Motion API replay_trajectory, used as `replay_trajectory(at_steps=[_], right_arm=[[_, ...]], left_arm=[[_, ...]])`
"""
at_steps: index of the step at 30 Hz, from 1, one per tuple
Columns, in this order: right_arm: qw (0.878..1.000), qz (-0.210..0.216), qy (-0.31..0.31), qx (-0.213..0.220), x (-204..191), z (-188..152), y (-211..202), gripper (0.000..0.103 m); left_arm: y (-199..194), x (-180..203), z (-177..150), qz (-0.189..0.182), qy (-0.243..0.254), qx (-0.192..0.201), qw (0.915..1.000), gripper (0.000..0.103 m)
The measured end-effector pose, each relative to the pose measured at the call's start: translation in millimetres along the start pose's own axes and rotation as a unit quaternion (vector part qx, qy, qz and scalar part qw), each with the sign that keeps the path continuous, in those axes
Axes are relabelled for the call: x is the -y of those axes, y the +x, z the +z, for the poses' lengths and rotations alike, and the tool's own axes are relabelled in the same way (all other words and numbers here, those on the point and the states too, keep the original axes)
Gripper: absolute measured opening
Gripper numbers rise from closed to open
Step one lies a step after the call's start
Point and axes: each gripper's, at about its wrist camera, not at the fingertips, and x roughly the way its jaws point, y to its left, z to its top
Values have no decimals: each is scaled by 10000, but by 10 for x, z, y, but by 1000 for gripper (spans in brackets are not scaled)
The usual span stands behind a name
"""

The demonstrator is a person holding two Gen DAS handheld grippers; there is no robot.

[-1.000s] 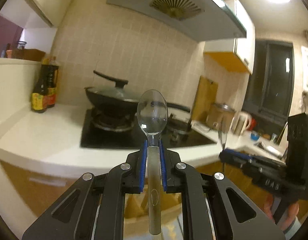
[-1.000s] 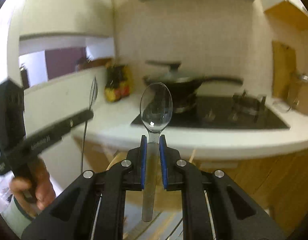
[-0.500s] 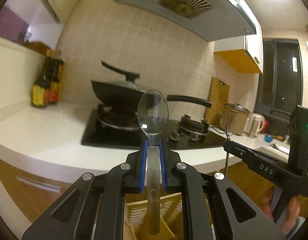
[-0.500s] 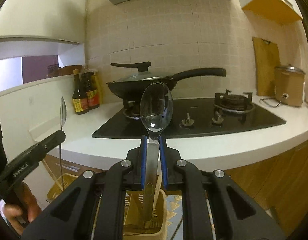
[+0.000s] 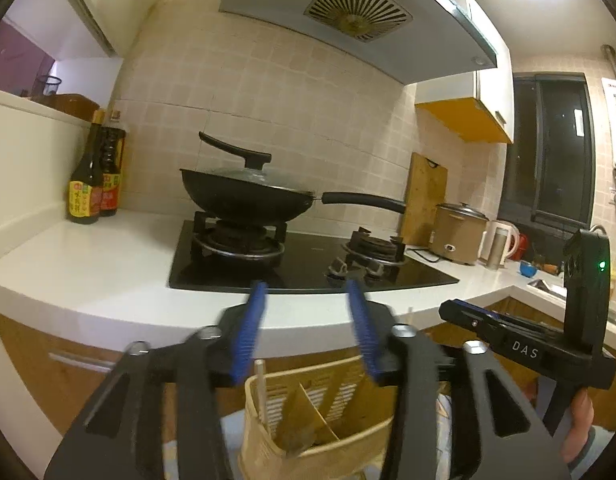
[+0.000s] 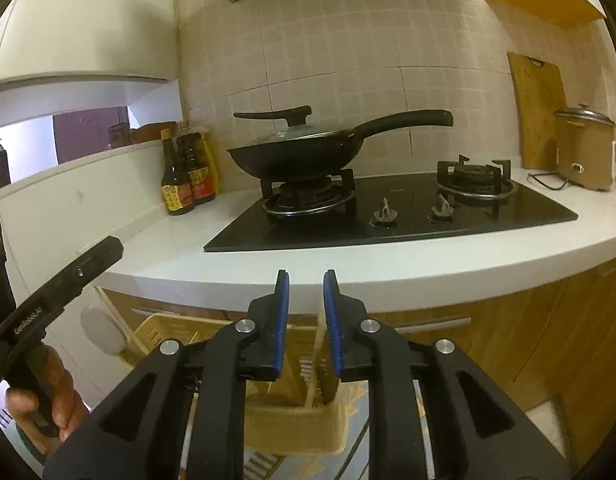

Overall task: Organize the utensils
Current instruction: 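Lower both spoons into the beige basket and open both grippers, then grasp a pair of chopsticks with the left gripper while the right gripper grasps chopsticks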

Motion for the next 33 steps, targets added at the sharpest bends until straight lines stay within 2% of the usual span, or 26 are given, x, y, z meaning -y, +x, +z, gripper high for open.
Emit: replay_trajectory(at_steps=[2,5,9,11,16,20,23,26,28,30,33], right_arm=[[10000,-9,37,35,7,-5,-130,31],[10000,26,72,37,-3,-10,-403,31],[9999,-51,13,-115,-58,-24,-712,31],[9993,-204,-83,-306,-109,-71,-850,31],[9930,-213,-47,-1160,-157,-301,-981,31],[9791,-138,74,-2028,-172,-602,-915,31],[9592,-8,225,-2817,-167,-946,-789,31],[9410,19,306,-3370,-152,-1255,-686,31],[9295,112,466,-3658,-125,-1417,-627,31],[9202,157,576,-3869,-116,-1548,-570,31],[9144,97,565,-4008,-122,-1672,-552,31]], left_arm=[[-108,20,30,-70,-25,-30,10000,48],[-325,75,63,-223,-114,-81,9997,53],[-662,176,90,-246,-75,-201,9995,54],[-785,220,77,-187,-32,-406,9990,54],[-961,325,-166,-59,225,-1397,9899,54],[-1029,350,-584,25,439,-2377,9703,54],[-1056,346,-851,-53,543,-2876,9562,54],[-1029,351,-1157,-104,732,-3442,9360,52],[-984,352,-1364,-135,800,-3824,9204,51],[-941,358,-1516,-179,826,-4085,9088,49],[-926,390,-1653,-214,903,-4240,9009,45]])
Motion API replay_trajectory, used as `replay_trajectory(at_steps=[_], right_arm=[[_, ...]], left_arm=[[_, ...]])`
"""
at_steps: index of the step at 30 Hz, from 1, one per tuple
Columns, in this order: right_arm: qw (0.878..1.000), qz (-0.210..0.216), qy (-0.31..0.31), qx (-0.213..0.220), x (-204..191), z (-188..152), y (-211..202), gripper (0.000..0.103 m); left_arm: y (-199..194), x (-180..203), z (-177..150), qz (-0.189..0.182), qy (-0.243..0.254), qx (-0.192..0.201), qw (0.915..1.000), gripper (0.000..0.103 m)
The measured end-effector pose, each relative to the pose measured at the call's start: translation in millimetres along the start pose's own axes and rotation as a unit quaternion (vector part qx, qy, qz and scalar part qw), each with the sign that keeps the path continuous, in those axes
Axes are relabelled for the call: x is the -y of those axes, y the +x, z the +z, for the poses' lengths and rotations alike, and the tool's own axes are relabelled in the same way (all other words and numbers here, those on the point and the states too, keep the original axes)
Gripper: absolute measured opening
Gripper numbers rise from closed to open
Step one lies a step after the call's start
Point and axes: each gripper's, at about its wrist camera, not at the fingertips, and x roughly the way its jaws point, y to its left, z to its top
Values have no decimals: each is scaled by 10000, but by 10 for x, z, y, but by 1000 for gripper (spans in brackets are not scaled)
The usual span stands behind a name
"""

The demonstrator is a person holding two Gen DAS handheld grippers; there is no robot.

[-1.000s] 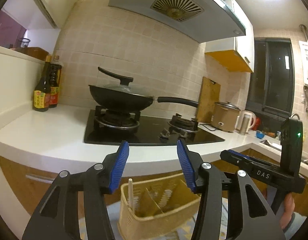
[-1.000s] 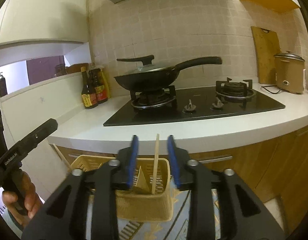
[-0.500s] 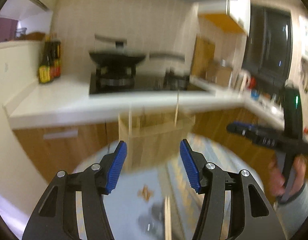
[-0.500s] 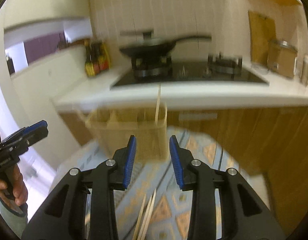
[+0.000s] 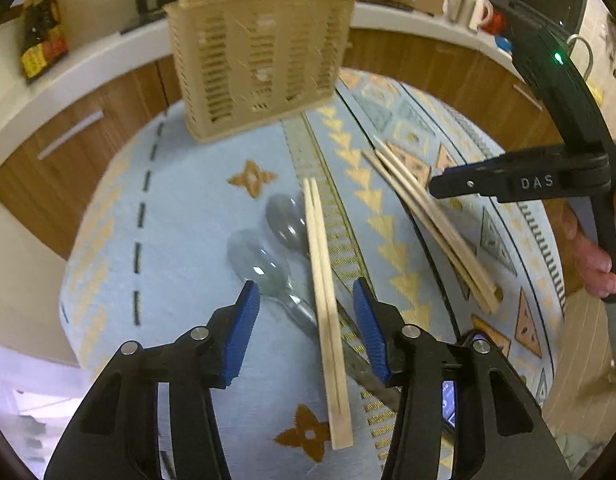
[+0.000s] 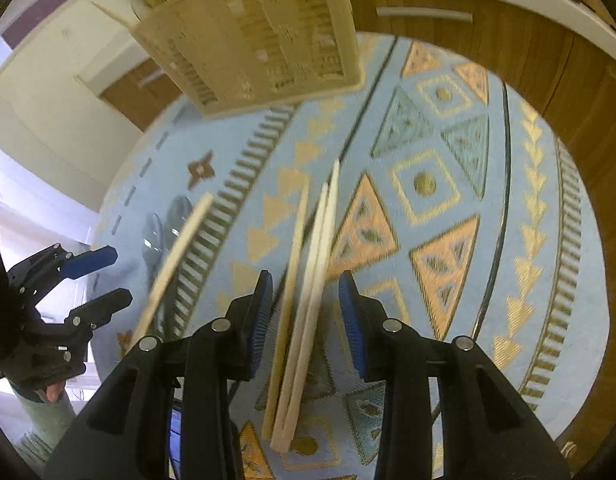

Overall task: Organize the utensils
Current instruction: 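Grasp a pair of chopsticks with the left gripper while the right gripper grasps chopsticks, then lower both chopstick bundles into the beige basket and open both grippers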

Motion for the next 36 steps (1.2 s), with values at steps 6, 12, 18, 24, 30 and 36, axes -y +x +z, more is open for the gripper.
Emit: replay_trajectory(at_steps=[6,12,18,24,30,36], right_arm=[[9999,19,15,-149,-6,-55,114,27],[9997,134,92,-208,54,-49,173,11],[9993,287,119,-219,136,-58,161,4],[9992,257,282,-90,299,-83,30,4],[9986,455,268,-12,366,-69,-61,4],[9926,944,-244,720,116,41,-450,4]], left_arm=[[161,168,-3,227,255,-287,9990,45],[296,282,16,410,495,-537,9965,42],[309,312,48,494,482,-554,9961,11],[187,174,33,217,-33,-187,9996,10],[-44,-47,14,114,-455,208,9987,10],[-487,-195,128,-193,-696,1169,9905,10]])
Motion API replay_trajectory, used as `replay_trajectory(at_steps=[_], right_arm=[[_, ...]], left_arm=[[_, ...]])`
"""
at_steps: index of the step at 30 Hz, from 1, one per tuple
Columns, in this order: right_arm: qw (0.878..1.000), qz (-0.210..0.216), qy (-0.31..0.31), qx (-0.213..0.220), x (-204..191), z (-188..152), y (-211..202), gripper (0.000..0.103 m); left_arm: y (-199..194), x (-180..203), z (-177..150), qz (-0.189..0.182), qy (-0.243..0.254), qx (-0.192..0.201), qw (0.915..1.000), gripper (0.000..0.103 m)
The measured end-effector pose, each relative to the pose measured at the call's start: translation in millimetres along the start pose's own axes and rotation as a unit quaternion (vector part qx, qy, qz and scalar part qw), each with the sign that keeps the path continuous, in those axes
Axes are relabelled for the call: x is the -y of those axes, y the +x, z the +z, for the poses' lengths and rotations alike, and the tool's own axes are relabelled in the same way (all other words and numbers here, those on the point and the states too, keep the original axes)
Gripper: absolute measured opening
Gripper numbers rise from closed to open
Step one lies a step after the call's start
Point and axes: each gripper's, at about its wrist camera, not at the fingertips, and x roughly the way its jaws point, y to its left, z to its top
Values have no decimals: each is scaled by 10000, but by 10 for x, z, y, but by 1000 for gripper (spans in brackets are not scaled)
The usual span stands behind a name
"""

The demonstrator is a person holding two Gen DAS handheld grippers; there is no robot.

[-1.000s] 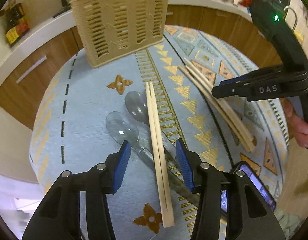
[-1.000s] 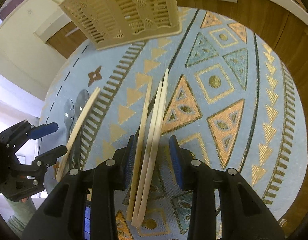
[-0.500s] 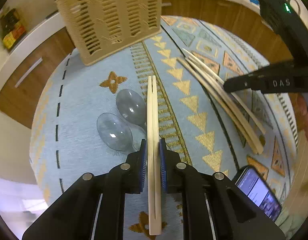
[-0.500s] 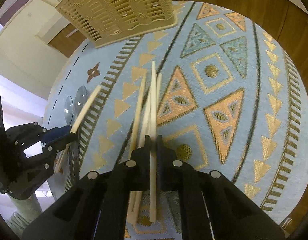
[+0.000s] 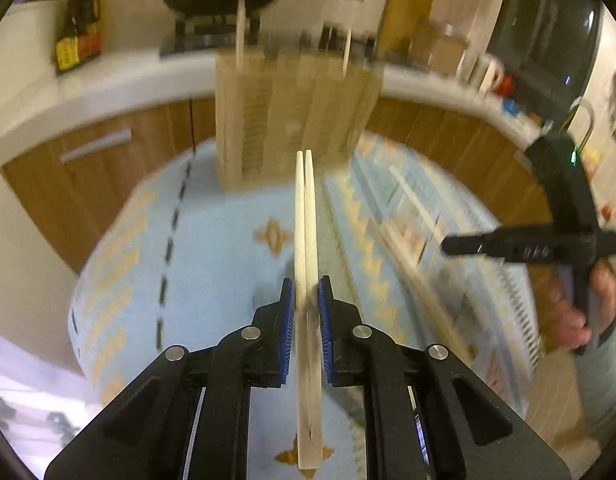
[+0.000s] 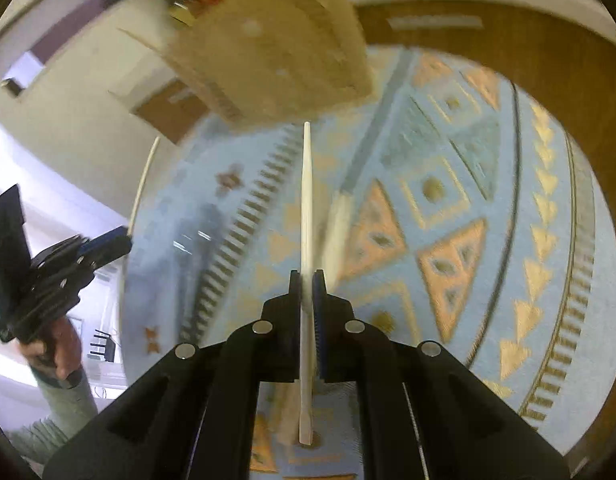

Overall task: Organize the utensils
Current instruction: 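Lower both chopstick bundles into the beige basket and open both grippers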

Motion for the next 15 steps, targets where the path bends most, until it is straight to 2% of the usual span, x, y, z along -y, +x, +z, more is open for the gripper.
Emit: replay_trajectory(at_steps=[5,9,15], right_arm=[[9954,202,-450,825,-309,316,-374,4],[9838,312,-773,1590,-511,599,-647,4],[9621,64,-937,2560,-635,1057,-856,4]], left_arm=[[-422,-3,407,-278,-125,1088,9936,10],[-692,0,799,-456,-316,1956,9791,10],[-774,-55,1336,-469,-566,2888,9546,10]])
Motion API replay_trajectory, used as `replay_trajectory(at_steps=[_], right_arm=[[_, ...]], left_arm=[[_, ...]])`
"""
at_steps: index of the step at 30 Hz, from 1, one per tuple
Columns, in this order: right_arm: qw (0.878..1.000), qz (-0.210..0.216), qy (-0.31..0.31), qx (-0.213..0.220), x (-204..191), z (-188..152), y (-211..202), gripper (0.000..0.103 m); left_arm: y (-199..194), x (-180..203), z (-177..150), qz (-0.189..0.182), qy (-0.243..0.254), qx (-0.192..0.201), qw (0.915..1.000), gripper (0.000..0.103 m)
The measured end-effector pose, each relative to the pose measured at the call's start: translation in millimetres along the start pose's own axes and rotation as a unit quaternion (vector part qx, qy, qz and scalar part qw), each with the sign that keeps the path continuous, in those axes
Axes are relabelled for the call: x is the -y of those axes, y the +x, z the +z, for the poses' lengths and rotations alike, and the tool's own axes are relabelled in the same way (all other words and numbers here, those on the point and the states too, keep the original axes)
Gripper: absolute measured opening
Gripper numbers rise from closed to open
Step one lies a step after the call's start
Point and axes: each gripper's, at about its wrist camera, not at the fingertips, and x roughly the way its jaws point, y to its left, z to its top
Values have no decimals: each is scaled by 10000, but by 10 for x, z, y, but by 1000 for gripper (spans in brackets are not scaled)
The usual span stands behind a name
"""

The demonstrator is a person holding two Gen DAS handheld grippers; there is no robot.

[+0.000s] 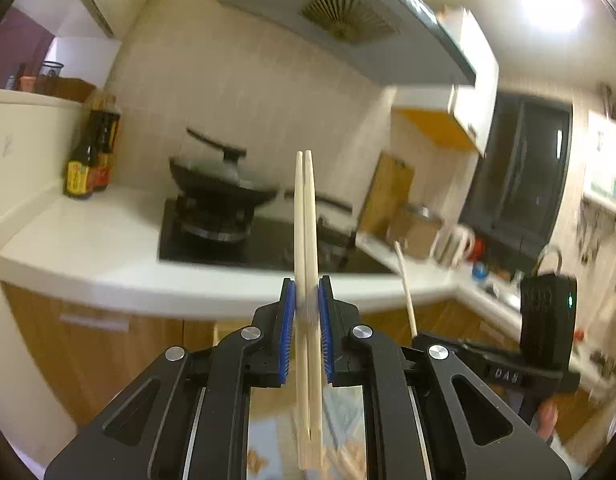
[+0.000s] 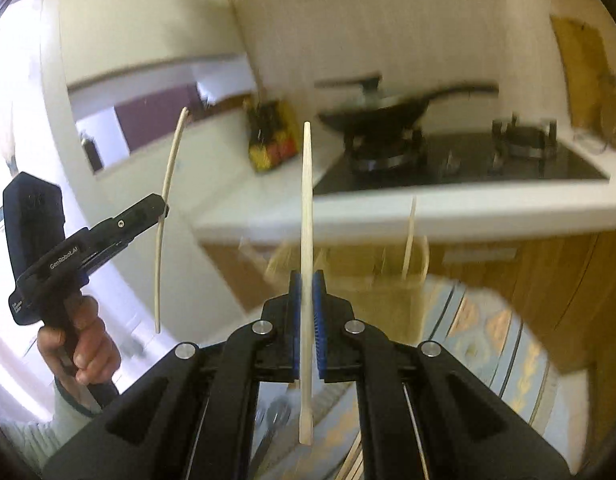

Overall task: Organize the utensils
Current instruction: 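Lower both chopstick bundles into the beige basket and open both grippers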

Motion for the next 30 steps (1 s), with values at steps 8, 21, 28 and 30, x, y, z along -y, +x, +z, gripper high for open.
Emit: replay_trajectory(at_steps=[8,21,28,30], right_arm=[[9945,-686,7,790,274,367,260,4],[9915,-714,707,830,881,249,1030,4],[9900,-847,544,985,866,135,1142,4],[9891,-906,503,1044,862,109,1117,4]], left_arm=[[508,-207,132,275,-32,669,9974,10],[1096,-448,-238,995,256,963,9900,11],[1174,-559,-405,1065,281,879,9900,11],[1163,-585,-433,1030,269,847,9907,11]])
